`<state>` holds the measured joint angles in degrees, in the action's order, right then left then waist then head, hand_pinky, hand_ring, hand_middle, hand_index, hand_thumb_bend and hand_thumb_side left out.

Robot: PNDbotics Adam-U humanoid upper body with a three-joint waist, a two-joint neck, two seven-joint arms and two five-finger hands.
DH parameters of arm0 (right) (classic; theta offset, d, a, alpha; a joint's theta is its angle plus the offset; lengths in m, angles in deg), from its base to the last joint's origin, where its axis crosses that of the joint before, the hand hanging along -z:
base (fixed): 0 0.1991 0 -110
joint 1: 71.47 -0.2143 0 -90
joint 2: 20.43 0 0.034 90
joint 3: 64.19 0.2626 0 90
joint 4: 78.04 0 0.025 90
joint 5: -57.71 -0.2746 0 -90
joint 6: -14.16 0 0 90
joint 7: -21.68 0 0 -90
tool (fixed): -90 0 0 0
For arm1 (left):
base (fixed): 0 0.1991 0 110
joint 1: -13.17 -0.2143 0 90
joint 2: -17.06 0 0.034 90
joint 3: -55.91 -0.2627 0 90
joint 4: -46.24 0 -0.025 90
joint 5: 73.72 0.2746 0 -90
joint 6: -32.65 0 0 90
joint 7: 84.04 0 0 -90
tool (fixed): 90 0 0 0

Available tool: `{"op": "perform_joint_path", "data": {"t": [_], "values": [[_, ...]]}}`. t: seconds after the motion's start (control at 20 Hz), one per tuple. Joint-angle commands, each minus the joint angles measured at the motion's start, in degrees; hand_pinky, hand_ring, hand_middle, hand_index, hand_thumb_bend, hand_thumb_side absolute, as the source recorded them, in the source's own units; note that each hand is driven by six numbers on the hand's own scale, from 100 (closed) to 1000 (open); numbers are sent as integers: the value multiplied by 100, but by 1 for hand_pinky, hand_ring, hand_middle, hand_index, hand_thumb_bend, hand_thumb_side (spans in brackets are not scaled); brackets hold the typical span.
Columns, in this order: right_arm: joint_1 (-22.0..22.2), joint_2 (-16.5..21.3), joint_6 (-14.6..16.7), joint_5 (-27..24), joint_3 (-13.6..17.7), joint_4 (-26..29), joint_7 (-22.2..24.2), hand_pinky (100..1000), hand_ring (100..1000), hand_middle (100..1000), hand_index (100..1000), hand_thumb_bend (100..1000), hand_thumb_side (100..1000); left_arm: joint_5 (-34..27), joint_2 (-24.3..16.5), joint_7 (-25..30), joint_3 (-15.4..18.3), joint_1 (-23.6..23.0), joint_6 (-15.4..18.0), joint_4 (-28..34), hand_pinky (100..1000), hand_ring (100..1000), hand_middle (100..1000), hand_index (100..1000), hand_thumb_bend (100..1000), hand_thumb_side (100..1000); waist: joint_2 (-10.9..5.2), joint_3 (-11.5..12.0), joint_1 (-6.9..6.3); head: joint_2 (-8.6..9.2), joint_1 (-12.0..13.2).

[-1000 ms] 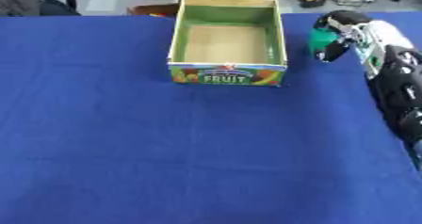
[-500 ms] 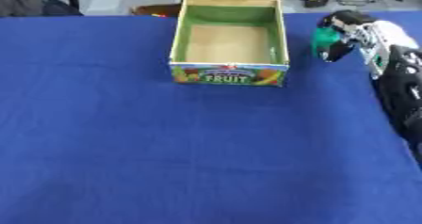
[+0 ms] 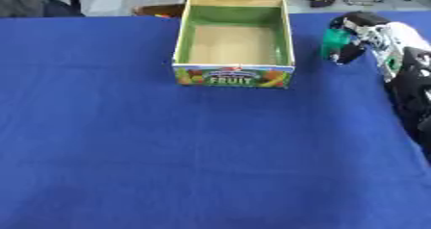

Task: Pick up objects on the table and place them in the box.

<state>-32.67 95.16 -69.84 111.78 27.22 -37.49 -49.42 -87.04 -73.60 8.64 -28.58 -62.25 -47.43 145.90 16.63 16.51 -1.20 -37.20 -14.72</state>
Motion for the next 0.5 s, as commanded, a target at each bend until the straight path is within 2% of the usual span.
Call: {"op": "perform_joint_path", "data": {"t": [0.05,0.2,0.5], "values": [[11,147,42,-85,33,-16,-78,611,757,891,943,307,100,-26,-71,28,37,21,16,119,691,752,708,820,553,700,-58,-11,-27,-15,10],[9,181,85,-220,58,114,-194,623,764,896,967,391,100,-27,-74,36,37,17,17,116,691,752,709,820,554,700,-58,-27,-22,-33,6],[28,245,45,-323,85,172,-262,632,771,899,980,406,100,-27,-77,50,40,11,22,110,692,752,709,821,554,700,-47,-45,-14,-51,15]]}}
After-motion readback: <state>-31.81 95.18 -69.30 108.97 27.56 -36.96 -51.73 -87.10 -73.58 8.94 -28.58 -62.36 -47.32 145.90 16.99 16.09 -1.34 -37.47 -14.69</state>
